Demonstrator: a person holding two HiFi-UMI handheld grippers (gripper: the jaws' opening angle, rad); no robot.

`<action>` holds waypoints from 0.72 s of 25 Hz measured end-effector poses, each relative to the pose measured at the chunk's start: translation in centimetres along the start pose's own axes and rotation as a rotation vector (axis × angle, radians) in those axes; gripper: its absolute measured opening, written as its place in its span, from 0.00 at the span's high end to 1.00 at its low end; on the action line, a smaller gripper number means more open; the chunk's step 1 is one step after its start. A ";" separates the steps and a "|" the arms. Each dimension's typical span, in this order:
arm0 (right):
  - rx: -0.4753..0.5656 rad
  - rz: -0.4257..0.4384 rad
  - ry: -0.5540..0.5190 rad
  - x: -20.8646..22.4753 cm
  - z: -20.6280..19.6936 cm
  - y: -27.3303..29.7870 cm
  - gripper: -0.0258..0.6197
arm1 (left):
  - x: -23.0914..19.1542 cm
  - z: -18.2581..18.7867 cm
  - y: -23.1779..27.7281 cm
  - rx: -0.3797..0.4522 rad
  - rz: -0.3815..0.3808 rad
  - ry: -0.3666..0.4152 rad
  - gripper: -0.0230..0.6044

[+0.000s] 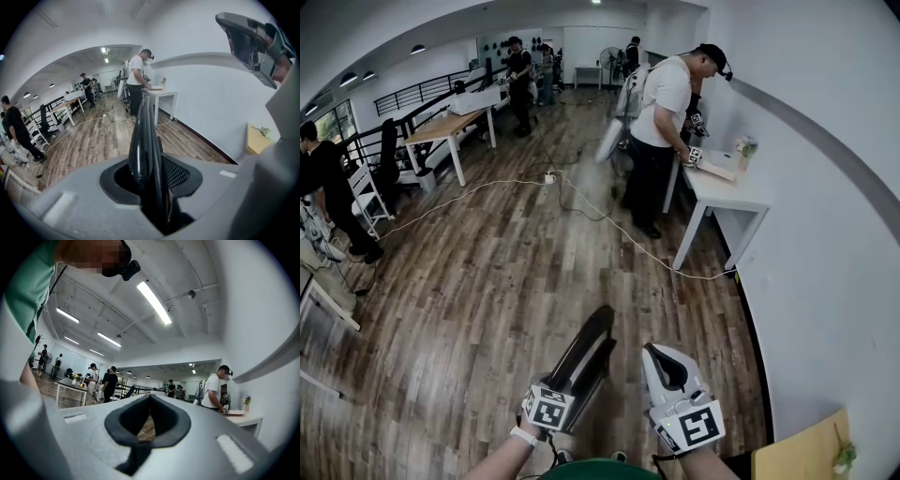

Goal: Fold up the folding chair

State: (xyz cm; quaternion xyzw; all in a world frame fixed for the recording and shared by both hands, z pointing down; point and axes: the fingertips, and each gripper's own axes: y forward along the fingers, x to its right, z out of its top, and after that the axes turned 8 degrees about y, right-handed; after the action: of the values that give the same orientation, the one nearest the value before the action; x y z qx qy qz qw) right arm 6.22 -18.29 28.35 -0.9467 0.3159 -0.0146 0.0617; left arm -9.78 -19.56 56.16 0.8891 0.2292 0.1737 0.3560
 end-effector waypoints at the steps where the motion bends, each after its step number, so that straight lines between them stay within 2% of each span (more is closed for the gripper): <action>1: 0.000 0.000 0.002 0.0 -0.1 0.0 0.96 | 0.0 -0.1 0.0 0.001 0.000 0.000 0.75; 18: -0.012 -0.007 0.021 1.0 -0.3 -0.8 0.96 | 0.7 0.0 -0.1 -0.019 -0.002 0.005 0.75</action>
State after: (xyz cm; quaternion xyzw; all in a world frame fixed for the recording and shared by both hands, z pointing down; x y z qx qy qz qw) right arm 7.49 -18.27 28.73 -0.9480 0.3132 -0.0230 0.0525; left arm -9.23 -19.13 56.26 0.8851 0.2294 0.1776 0.3639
